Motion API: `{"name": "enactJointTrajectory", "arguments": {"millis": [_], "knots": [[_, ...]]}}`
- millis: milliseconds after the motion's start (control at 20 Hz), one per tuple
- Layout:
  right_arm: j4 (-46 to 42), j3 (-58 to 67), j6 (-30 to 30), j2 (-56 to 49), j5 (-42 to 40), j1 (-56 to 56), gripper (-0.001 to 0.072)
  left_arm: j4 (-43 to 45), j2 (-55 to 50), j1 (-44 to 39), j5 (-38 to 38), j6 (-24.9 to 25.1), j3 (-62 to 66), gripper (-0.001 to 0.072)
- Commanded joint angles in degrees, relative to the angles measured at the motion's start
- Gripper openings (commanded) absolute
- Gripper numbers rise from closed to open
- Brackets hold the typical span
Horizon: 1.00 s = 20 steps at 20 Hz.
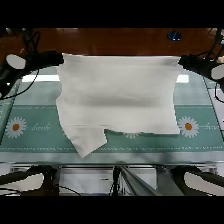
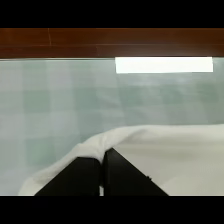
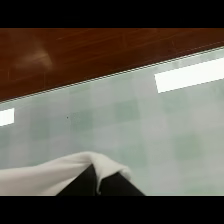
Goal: Fold the shirts.
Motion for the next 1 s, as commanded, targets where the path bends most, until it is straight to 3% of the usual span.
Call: {"name": "enactJointTrajectory", "arguments": {"millis": [0, 350, 500, 600, 750, 800, 950], "knots": [[0.2, 0.0, -0.5, -3.6, -4.3, 0.1, 0.0024, 0.2, -5.4, -2.4, 5.4, 0.1, 0.1, 0.0023], [0.3, 0.0, -0.7, -10.6, -6.3, 0.1, 0.0025, 0.2, -12.3, -3.3, 9.0, 0.1, 0.1, 0.0023], [-0.2, 1.1, -0.8, -8.6, -5.4, 0.0, 0.0024, 0.6, -10.5, -2.8, 8.4, 0.2, 0.7, 0.0022], [-2.8, 3.6, -2.2, -5.5, 1.2, -0.7, 0.0024, 3.2, -7.3, -1.6, 2.5, 0.1, 1.3, 0.0023], [-5.6, 5.1, -2.1, -3.7, 19.1, -1.5, 0.0024, 4.4, -6.9, 0.7, -18.6, -3.9, 1.0, 0.0022], [-5.9, 5.1, -2.1, -4.3, 23.9, -1.7, 0.0024, 4.7, -7.6, 1.2, -22.1, -5.7, 0.5, 0.0022], [-6.0, 5.0, -3.2, -7.6, 29.1, -1.7, 0.0025, 4.7, -10.4, 1.6, -22.8, -6.8, -1.4, 0.0022]]}}
